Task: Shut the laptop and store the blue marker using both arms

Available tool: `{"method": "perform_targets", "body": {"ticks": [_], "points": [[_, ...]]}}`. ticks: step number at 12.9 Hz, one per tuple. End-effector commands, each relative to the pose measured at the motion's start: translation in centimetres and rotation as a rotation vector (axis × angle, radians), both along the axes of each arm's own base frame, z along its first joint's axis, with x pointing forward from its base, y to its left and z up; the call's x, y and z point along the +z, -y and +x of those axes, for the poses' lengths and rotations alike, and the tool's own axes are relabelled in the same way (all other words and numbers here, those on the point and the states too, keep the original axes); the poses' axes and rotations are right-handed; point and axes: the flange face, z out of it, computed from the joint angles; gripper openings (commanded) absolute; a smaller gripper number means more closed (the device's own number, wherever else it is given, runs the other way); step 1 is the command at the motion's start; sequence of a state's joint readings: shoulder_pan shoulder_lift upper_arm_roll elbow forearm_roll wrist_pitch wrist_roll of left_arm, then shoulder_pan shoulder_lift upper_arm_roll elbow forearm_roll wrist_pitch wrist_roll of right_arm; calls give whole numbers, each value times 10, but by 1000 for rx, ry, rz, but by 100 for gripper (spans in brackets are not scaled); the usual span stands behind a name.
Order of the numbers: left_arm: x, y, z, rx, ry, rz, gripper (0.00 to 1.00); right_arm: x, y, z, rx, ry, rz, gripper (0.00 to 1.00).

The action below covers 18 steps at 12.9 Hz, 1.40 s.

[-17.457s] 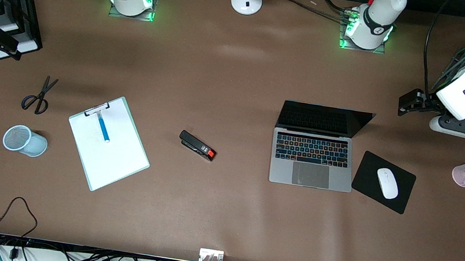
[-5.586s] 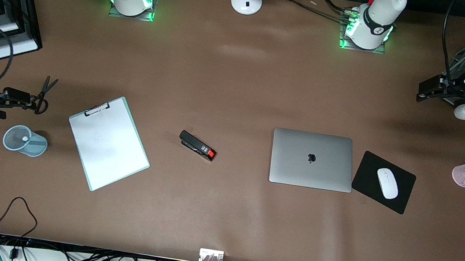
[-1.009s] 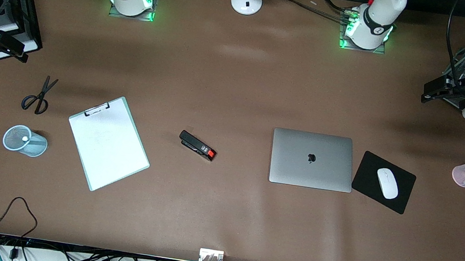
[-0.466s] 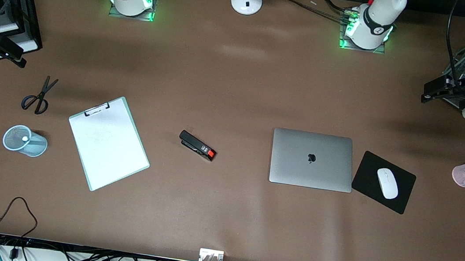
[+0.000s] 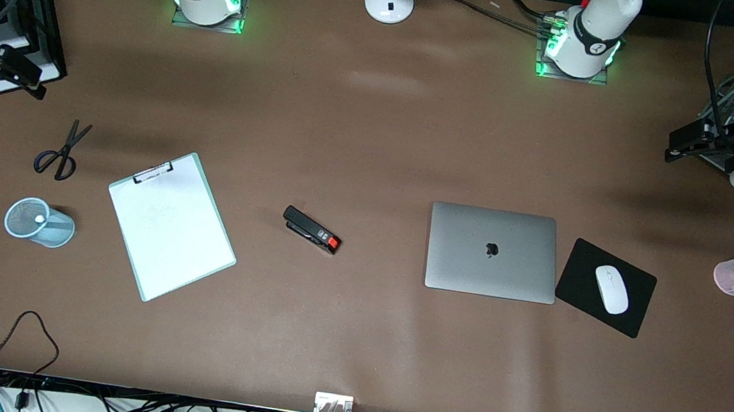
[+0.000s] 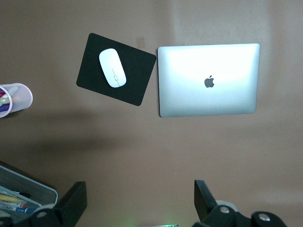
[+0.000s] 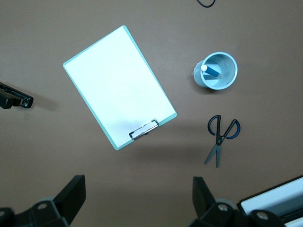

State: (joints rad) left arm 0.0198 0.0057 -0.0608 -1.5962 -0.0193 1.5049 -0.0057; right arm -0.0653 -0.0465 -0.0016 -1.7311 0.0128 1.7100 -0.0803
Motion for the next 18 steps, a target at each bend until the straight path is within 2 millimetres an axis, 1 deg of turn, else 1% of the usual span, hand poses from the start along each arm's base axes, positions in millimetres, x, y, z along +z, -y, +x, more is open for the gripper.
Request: {"method": "perform_targets", "body": {"ticks": [1, 4, 9, 16, 18], "points": [[6, 1, 4, 8, 2, -18, 100, 2, -4, -14, -11, 21, 13, 100], [6, 1, 4, 8, 1, -18, 100, 2, -7, -16, -3, 15, 12, 100], [8, 0, 4, 8, 6, -17, 100, 2, -7, -11, -2, 12, 14, 100], [8, 1, 4, 6, 6, -17, 100, 0, -1, -12, -17, 3, 15, 100], [9, -1, 3, 10, 9, -9, 100, 0, -1, -12, -18, 1, 15, 100]]}}
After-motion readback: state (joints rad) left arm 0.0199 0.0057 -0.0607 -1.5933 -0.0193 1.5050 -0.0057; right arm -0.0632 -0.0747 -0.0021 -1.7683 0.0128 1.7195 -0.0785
